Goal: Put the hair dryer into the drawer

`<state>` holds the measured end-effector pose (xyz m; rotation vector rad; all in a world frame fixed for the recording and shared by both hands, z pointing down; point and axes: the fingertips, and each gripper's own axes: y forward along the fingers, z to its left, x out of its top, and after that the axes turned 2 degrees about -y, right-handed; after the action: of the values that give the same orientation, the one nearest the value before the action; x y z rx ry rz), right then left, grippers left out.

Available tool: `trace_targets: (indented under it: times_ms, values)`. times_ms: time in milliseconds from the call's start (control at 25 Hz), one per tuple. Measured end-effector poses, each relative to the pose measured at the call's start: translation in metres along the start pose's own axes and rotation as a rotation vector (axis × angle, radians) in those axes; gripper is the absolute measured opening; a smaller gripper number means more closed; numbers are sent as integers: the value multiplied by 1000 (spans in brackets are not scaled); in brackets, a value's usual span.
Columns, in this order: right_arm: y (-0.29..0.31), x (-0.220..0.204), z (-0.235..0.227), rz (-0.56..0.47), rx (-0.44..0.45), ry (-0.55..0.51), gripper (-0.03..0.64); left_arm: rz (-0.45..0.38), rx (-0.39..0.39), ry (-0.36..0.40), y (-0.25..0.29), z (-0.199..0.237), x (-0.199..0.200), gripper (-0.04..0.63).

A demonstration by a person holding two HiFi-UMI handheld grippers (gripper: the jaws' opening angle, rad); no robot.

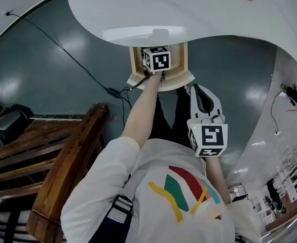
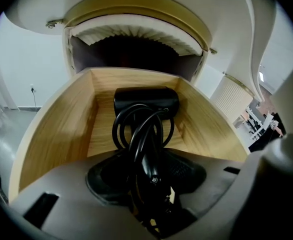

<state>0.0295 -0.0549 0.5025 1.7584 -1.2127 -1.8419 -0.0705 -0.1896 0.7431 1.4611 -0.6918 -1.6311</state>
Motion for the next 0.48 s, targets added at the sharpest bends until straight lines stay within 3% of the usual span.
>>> trace_targets:
  times_ms: [480]
  values:
    - [5,-2,7,-6,18,5,11,-2,-20,-11,2,-6,0,196]
